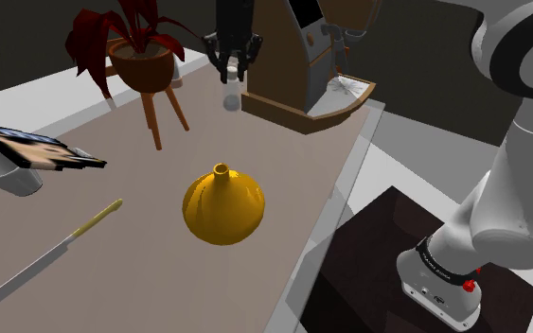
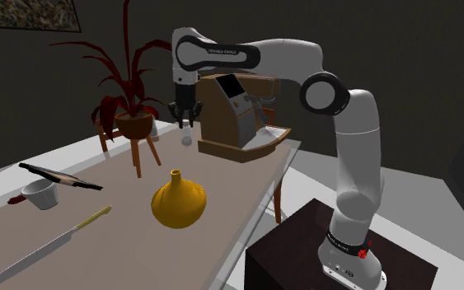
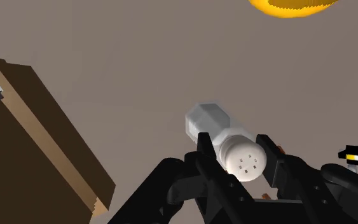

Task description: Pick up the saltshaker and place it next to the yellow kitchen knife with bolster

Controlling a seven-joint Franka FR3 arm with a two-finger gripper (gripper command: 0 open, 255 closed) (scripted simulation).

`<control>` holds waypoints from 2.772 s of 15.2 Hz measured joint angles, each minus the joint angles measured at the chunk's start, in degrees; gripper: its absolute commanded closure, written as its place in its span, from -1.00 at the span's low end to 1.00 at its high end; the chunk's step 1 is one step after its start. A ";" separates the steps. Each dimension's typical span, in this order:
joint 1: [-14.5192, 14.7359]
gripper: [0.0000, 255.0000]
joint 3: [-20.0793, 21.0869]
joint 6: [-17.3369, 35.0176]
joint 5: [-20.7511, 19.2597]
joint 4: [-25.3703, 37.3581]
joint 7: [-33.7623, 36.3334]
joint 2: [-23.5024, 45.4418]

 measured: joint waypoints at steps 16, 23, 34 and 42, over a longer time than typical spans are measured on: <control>14.63 1.00 5.27 4.72 -4.88 2.08 19.12 6.75; 21.87 1.00 6.11 4.11 -8.03 9.64 25.98 13.88; 20.71 1.00 6.07 13.16 -7.85 -0.62 26.50 12.79; 20.37 1.00 5.90 18.57 -8.12 -5.69 26.84 13.20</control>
